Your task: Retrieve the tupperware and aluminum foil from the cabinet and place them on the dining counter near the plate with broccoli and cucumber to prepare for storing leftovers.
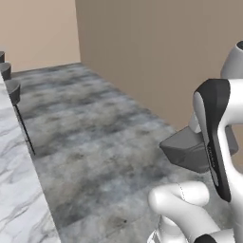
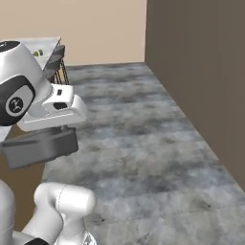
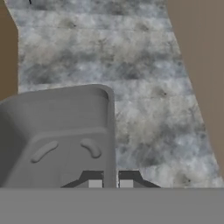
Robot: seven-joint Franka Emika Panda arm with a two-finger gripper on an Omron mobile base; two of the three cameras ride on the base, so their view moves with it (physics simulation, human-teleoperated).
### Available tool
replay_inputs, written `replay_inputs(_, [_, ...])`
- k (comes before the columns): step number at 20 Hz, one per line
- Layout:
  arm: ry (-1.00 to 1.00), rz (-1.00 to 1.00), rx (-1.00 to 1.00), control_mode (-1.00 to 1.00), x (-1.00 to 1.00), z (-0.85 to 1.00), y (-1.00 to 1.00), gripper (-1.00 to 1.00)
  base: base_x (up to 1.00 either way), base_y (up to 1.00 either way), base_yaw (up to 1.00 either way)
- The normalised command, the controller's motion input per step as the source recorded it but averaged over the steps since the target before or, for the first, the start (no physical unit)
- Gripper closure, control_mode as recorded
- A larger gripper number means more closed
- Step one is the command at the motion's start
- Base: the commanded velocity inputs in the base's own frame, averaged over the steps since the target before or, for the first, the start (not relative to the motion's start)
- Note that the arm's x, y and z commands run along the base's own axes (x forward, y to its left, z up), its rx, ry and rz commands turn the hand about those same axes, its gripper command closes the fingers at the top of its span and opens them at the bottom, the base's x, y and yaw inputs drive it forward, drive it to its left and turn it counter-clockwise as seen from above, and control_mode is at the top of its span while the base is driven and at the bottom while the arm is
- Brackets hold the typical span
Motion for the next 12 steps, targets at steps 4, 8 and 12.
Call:
replay_inputs(4, [0.00, 0.00, 0.00, 1.00, 0.00, 0.00, 0.00, 1.00, 1.00, -0.31, 0.38])
replay_inputs(8, [0.00, 0.00, 0.00, 1.00, 0.00, 0.00, 0.00, 1.00, 1.00, -0.29, 0.37])
replay_inputs(12, [0.00, 0.00, 0.00, 1.00, 0.00, 0.00, 0.00, 1.00, 1.00, -0.33, 0.38])
